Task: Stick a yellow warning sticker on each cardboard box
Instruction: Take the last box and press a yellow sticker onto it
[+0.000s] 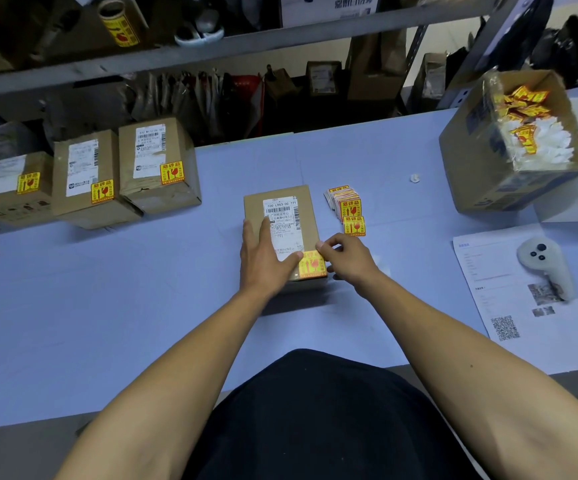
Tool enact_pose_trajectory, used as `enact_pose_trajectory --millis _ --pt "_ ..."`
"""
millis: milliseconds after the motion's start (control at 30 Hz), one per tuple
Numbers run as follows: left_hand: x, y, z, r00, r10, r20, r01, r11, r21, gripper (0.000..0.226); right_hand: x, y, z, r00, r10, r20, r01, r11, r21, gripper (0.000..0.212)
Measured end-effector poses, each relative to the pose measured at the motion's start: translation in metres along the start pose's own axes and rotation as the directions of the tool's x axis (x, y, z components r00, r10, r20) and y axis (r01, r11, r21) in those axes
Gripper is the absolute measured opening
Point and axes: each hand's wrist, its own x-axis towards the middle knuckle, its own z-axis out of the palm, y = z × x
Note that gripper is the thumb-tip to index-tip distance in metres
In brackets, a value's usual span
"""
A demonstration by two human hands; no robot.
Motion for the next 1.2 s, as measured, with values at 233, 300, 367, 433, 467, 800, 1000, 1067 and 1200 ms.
enact_pose_trajectory --millis 233,300,367,433,467,800,1000,1067,1200 --pt "0.003 -0.002 0.002 1.0 -0.021 -0.01 0.021 0.998 -0.054 0.103 0.0 0.006 0.002 1.0 -0.024 0.014 0.024 1.0 0.013 0.027" --pt "0.003 -0.003 0.002 0.999 -0.037 0.013 0.037 0.998 -0.057 0.11 -0.002 0.011 0.003 0.999 -0.028 0.038 0.027 1.0 0.006 0.038" --pt "0.003 -0.004 0.001 0.998 -0.041 0.038 0.043 0.998 -0.043 0.117 -0.005 0.015 0.001 0.997 -0.04 0.067 0.039 0.999 0.01 0.049" --pt "0.004 -0.009 0.0 0.998 -0.032 0.063 0.034 0.998 -0.045 0.122 -0.009 0.02 -0.002 0.994 -0.05 0.099 0.047 0.999 0.027 0.059" --pt "0.004 -0.012 -0.001 0.997 -0.015 0.073 0.02 0.998 -0.064 0.123 -0.01 0.022 -0.002 0.992 -0.049 0.117 0.044 0.998 0.042 0.063" --pt "-0.005 -0.023 -0.002 0.995 0.035 0.093 -0.013 0.973 -0.23 0.11 -0.018 0.028 0.001 0.988 -0.023 0.153 0.006 0.994 0.11 0.064" --pt "-0.005 -0.018 0.002 0.999 -0.013 0.051 0.021 0.987 -0.161 0.11 -0.018 0.024 0.008 0.998 0.024 0.056 -0.033 0.987 0.155 0.043" --pt "-0.005 -0.019 0.001 0.998 -0.026 0.058 0.035 0.987 -0.158 0.112 -0.019 0.024 0.008 0.996 0.058 0.072 -0.072 0.972 0.223 0.038" --pt "-0.006 -0.018 0.0 0.997 -0.042 0.06 0.052 0.985 -0.164 0.11 -0.019 0.02 0.007 0.994 0.085 0.069 -0.1 0.963 0.252 0.033"
